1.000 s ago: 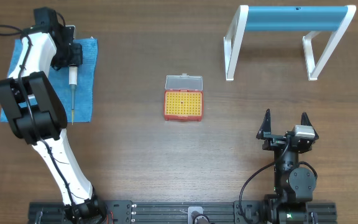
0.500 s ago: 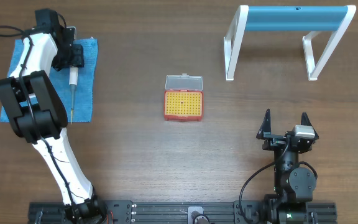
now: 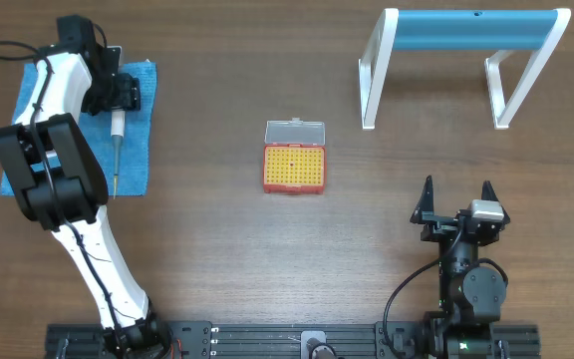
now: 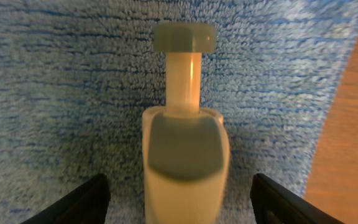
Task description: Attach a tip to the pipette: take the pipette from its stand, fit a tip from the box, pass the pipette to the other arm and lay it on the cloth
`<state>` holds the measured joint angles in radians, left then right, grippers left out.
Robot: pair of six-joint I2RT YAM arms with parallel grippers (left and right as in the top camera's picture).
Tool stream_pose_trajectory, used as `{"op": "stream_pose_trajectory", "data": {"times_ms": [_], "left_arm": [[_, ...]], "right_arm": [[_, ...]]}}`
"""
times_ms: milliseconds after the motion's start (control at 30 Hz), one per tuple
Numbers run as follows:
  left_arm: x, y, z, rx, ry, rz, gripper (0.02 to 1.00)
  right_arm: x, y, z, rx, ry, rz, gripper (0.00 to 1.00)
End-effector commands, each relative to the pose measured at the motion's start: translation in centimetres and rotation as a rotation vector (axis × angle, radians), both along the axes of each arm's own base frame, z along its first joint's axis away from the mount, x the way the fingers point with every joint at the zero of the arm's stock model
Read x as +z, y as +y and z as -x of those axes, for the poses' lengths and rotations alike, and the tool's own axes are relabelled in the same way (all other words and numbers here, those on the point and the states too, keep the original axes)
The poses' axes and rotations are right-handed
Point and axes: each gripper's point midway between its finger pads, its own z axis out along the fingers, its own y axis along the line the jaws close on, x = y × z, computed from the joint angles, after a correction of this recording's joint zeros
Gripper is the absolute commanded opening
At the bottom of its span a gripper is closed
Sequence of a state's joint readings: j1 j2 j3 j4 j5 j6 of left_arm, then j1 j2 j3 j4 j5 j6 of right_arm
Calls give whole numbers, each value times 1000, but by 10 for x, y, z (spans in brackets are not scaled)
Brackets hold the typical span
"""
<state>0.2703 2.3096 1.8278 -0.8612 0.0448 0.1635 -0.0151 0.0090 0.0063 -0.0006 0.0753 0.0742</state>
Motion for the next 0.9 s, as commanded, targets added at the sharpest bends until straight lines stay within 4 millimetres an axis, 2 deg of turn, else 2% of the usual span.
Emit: {"op": "stream_pose_trajectory", "data": {"times_ms": [33,133,233,333,400,433,467,500,533,600,733,900], "left_arm": [[75,9,-9,10,-133,-67,746],[112,16,-3,26,-177,-128,750],[167,20,12,41,-244,-189,755],[218,14,31,42,-319,-209,770],[258,10,47,47,-395,-228,776],[277,7,55,49,-436,-238,792],[295,5,63,51,-475,-248,925],[309,3,70,53,-508,-257,998],[332,0,81,57,-561,-270,998],[362,-6,99,59,-637,-284,998],[408,-18,135,57,-761,-305,998],[436,-24,162,64,-841,-336,998]], "right_arm": [[-16,0,0,2,62,-13,943],[-17,0,1,2,64,-13,943],[-17,0,1,2,64,-13,943],[-17,0,1,2,64,-13,943],[-17,0,1,2,64,-13,945],[-17,0,1,2,64,-13,943],[-17,0,1,2,64,-13,943],[-17,0,1,2,64,-13,943],[-17,0,1,2,64,-13,943],[-17,0,1,2,64,-13,943],[-17,0,1,2,64,-13,943],[-17,0,1,2,64,-13,943]]}}
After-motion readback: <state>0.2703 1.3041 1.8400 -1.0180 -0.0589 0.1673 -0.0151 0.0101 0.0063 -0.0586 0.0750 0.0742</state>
